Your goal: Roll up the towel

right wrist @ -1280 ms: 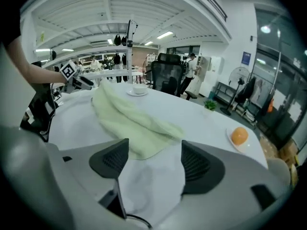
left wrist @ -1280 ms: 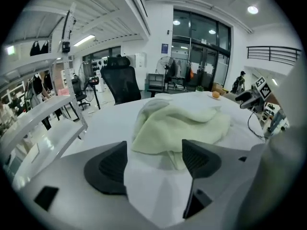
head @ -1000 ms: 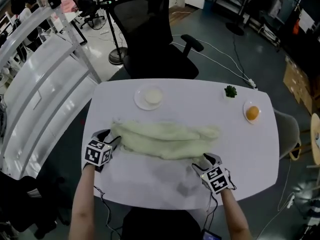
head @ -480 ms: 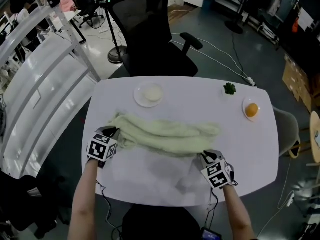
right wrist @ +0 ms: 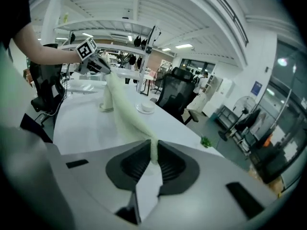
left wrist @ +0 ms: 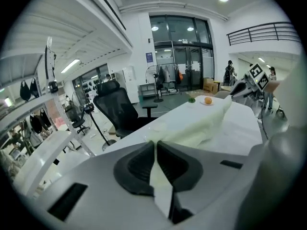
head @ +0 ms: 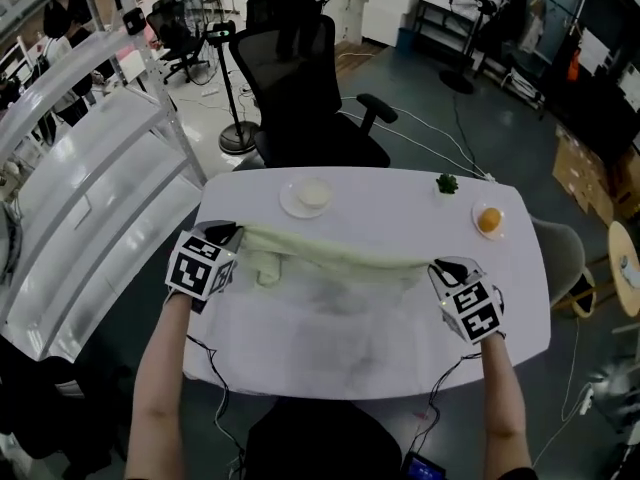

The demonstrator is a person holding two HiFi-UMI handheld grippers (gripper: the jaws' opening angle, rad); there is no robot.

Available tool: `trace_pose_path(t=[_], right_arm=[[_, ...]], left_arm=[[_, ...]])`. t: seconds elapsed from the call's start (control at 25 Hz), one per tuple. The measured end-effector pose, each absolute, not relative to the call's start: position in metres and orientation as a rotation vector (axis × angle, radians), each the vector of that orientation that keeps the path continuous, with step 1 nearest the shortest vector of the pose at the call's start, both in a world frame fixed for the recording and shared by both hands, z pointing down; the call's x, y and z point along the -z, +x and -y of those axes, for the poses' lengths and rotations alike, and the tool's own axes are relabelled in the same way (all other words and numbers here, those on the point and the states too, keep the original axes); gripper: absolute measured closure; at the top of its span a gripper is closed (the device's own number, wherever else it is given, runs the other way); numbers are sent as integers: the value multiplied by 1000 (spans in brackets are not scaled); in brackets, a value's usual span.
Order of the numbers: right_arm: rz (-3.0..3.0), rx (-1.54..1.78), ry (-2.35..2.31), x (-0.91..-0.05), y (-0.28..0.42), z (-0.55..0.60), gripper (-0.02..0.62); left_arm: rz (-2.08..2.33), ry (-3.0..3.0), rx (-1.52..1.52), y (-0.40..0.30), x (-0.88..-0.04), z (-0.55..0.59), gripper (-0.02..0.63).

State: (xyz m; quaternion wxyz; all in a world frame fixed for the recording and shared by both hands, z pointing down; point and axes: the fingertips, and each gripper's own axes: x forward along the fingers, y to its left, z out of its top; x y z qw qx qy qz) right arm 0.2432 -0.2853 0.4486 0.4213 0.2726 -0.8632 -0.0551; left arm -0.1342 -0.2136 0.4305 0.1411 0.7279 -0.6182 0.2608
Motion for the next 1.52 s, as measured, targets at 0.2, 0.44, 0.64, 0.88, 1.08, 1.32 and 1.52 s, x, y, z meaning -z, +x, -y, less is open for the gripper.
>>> trace_pose_path(t=[0.2,0.44,0.64,0.88,1.08,1.32,1.52], right_arm=[[2214,219,712,-394,222,296,543],[2225,326,730,-351,184,331,545],[2184,422,777,-316,183,365,545],[2024,406,795,-355,255,374,545],[1861,215,720,-448,353,353,545],[1738,-66,624,-555,433,297,543],[1710,-171,651,-608,451,274,543]], left_arm=[[1891,2102,-760,-155,-373,208,574],[2034,2096,-803,-180,-313,212,574],[2063,2126,-780,-171,-294,219,574],[1794,2197,-734,-88,-379,212,574],[1473,2166,-606,6,-471,191,574],[1188,2162,-649,97,-550,148,569],[1210,2070,-569,86,-570,134,532]])
